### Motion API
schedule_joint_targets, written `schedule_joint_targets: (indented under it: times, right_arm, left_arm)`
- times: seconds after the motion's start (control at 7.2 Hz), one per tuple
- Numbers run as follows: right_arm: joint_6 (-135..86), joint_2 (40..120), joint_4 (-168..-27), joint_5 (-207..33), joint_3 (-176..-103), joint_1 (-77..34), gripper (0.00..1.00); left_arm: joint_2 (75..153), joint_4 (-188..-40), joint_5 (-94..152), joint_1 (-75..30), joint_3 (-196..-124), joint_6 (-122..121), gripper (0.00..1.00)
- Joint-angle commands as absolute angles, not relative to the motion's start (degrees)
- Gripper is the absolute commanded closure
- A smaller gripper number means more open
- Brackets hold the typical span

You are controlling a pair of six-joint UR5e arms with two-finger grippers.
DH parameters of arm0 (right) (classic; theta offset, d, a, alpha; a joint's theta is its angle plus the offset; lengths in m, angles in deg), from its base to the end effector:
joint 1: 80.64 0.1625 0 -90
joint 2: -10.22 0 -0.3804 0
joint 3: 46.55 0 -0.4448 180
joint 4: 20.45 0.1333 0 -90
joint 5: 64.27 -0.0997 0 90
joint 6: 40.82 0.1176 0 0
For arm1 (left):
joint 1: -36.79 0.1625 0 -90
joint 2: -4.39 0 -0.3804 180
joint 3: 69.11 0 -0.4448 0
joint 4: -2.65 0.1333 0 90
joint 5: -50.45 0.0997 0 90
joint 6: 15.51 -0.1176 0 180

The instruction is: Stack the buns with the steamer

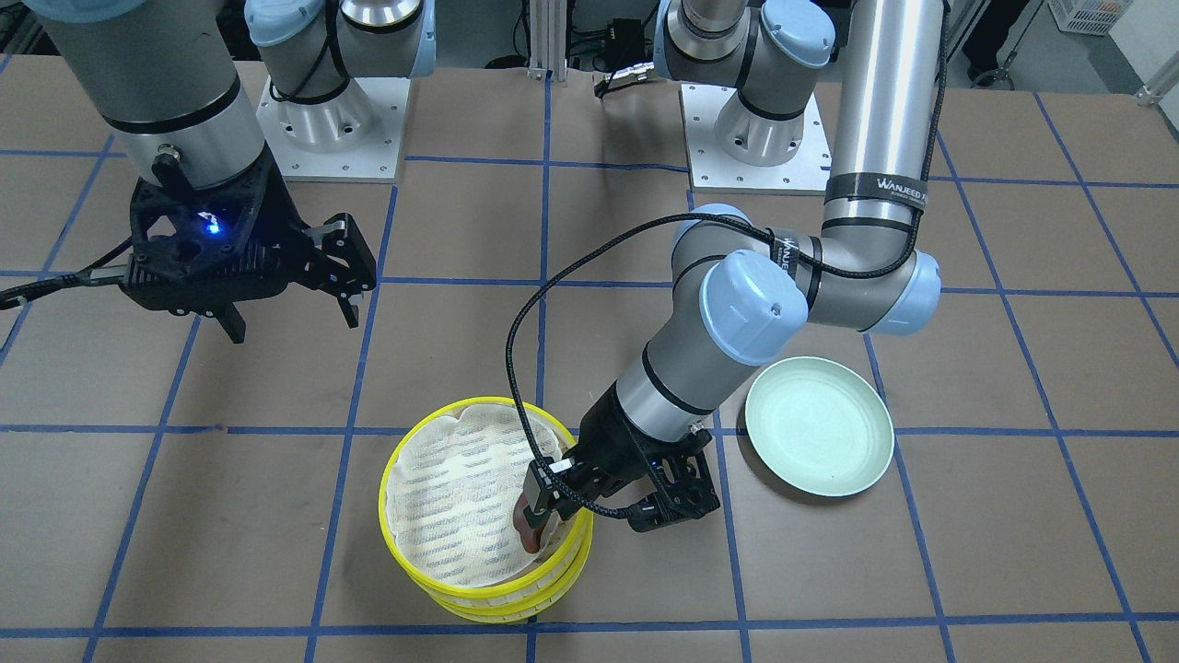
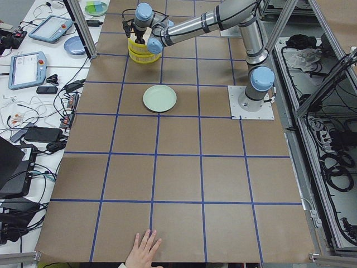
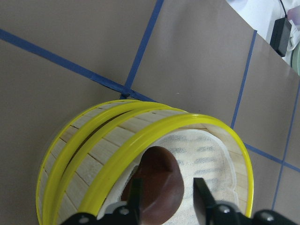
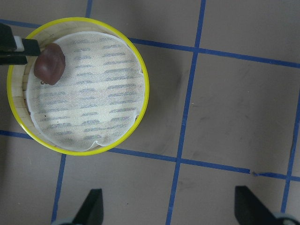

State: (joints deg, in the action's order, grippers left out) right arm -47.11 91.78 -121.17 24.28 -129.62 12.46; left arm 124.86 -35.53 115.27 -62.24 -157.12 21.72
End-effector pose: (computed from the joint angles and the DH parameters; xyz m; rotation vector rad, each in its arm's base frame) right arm 0.1695 -0.6094 0.4270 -0.2578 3.1000 -0.2516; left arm -0.2937 -0.6799 0.2200 0.5112 -2.5221 0.2627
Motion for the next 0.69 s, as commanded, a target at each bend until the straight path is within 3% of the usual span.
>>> schedule_joint_targets:
  times: [0.0,0.56]
  right_arm:
    - [-47.7,91.8,-121.3,24.8,-129.7,12.3,0.00]
    - [-47.0,91.8,-121.8,24.1,-130.0,12.3,0.00]
  left_arm:
    - [124.9,-35.5,115.8,-62.0,-156.3,20.3,0.00]
    - [117.6,-49.9,116.2,-54.1,-154.9,4.7,0.00]
